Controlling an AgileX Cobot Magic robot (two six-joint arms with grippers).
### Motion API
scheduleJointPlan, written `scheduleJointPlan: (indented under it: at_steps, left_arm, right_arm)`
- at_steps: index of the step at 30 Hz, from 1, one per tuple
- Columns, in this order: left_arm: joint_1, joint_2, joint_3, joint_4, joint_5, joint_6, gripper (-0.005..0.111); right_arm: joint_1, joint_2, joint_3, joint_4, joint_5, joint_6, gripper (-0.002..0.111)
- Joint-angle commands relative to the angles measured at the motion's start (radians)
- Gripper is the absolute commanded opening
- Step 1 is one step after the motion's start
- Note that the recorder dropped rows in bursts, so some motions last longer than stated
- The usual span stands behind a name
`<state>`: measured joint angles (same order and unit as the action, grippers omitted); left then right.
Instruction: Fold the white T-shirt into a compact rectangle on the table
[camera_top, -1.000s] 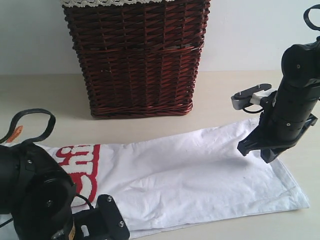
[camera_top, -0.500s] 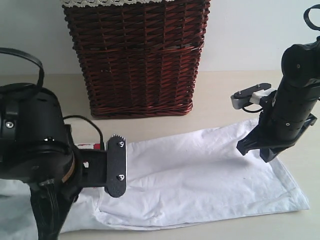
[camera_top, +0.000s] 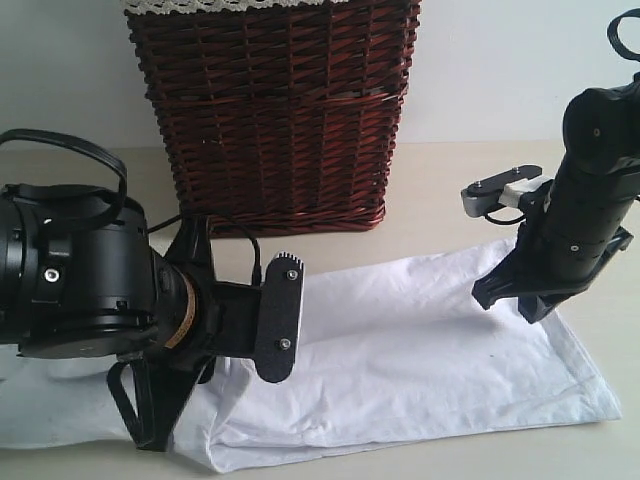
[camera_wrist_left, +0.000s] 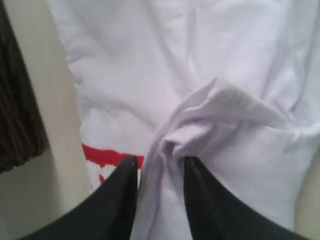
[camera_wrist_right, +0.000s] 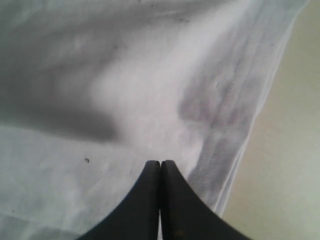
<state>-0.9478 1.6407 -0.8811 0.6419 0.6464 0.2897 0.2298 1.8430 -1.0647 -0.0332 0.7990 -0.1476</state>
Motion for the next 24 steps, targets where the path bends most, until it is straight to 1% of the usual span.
scheduleJointPlan:
  at_steps: [1, 5, 8, 11, 14, 17, 24]
  left_arm:
    - [0.001, 0.011, -0.006, 0.027, -0.032, -0.065, 0.043]
    - [0.001, 0.012, -0.005, 0.031, -0.030, -0.079, 0.042]
    - [0.001, 0.012, -0.003, 0.054, -0.019, -0.135, 0.042]
    - [0.001, 0.012, -0.003, 0.060, 0.015, -0.169, 0.042]
    - [0.001, 0.012, -0.003, 0.060, 0.086, -0.171, 0.042]
    - [0.001, 0.012, -0.003, 0.043, 0.145, -0.173, 0.042]
    - [0.001, 0.012, -0.003, -0.071, 0.135, -0.173, 0.042]
  right_arm:
    - [-0.003, -0.008, 0.000, 0.000, -0.010, -0.009, 0.000]
    - [-0.003, -0.008, 0.000, 0.000, -0.010, -0.009, 0.000]
    - [-0.003, -0.008, 0.001, 0.001, -0.009, -0.009, 0.000]
    - [-0.003, -0.008, 0.001, 0.001, -0.009, -0.009, 0.000]
    - [-0.003, -0.008, 0.001, 0.001, -0.012, -0.009, 0.000]
    - [-0.003, -0.008, 0.001, 0.001, -0.016, -0.009, 0.000]
    - [-0.003, -0.008, 0.001, 0.003, -0.016, -0.009, 0.000]
